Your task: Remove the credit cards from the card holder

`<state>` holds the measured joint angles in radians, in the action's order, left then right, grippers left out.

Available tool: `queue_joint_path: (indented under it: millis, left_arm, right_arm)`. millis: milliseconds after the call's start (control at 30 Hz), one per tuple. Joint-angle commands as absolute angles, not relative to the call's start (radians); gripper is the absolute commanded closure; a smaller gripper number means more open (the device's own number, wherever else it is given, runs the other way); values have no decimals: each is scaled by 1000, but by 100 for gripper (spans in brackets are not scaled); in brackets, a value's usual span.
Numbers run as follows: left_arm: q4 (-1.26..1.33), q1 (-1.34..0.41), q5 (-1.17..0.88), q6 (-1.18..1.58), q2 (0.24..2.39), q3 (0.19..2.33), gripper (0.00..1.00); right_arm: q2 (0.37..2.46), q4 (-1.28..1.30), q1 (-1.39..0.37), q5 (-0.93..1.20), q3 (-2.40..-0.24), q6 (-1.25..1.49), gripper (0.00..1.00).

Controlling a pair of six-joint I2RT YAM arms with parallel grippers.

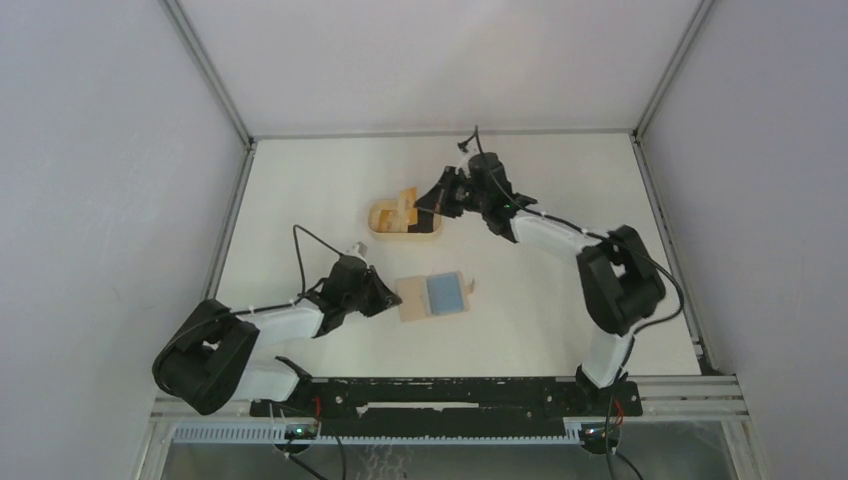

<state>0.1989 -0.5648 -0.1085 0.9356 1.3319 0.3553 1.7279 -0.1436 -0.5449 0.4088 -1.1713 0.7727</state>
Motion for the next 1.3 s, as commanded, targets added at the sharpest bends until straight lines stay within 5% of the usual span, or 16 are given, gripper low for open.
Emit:
queue_joint_path:
  millis: [0,367,567,700,1267]
  left_arm:
    - [57,-542,-81,862,1326,281,100]
    - [64,-519,-92,831,1200,238,97]
    - [52,-514,-96,813,1168,234,69]
    - [41,-511,-97,809,1149,233,59]
    - [-79,-499,-29,810,1016,228,51]
  right_arm:
    - [1909,-147,-579,355,-1353,831,100]
    - [2149,-85,-639,249,-1628,872,100]
    - [2179,-98,-637,242,-1617,914,100]
    - [2187,-122,-634,241,-1600,951,100]
    - [2212,-90,-620,262,-1590,964,100]
